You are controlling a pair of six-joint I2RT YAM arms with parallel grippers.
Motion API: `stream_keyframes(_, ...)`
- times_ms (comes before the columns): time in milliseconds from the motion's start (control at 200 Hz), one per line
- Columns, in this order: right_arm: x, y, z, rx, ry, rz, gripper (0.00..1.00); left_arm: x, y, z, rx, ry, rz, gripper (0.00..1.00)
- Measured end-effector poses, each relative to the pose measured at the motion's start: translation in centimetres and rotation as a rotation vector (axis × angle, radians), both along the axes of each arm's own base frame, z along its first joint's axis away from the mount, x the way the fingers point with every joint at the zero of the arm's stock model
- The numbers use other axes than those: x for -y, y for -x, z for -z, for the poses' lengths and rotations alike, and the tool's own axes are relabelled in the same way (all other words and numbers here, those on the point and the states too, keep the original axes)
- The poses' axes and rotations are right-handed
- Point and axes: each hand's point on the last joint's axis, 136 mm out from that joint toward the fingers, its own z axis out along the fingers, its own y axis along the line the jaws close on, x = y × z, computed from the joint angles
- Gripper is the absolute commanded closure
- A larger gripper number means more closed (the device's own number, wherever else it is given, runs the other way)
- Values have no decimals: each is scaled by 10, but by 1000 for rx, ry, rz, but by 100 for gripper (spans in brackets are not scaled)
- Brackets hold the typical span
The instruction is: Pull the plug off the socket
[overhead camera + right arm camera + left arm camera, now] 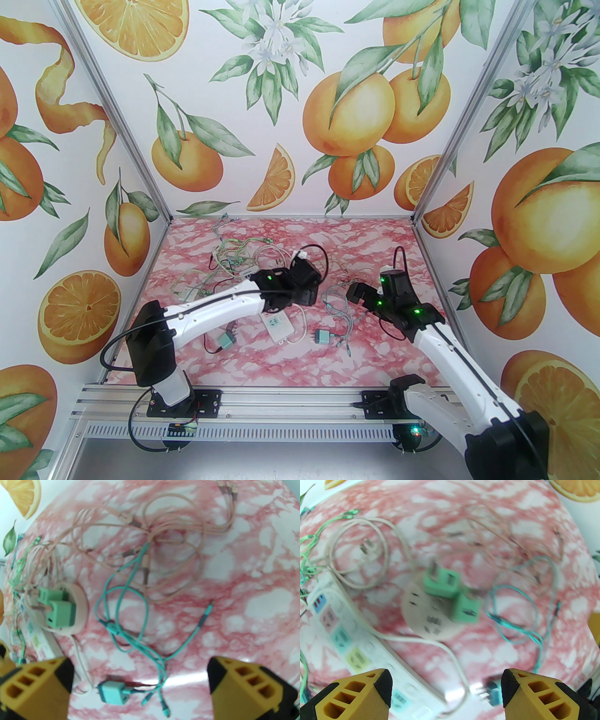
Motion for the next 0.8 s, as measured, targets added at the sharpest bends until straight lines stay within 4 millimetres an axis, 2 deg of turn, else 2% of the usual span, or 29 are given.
stream_keyframes(130, -10, -4, -6, 19, 0, -14, 0, -14, -17, 5, -15, 12, -7, 21)
stream_keyframes(180, -15, -8, -8, 18, 24, -7, 0, -11, -21, 5, -25, 48, 20, 21)
stream_keyframes(350, -64, -17, -10, 16, 71, -88, 0, -44, -63, 18, -44, 128, -51, 22)
stream_keyframes(440, -83, -21, -8, 4, 96, -106, 1, -59, -73, 30, -65, 154, -80, 22)
stream_keyframes(520, -98, -26, -4, -11, 114, -118, 8, -62, -71, 40, -97, 173, -77, 23)
stream_keyframes(666, -125, -35, 12, -61, 137, -130, 33, -62, -71, 46, -125, 209, -63, 23)
stream_keyframes(801, -142, -42, 31, -112, 160, -134, 41, -67, -73, 50, -135, 229, -70, 23)
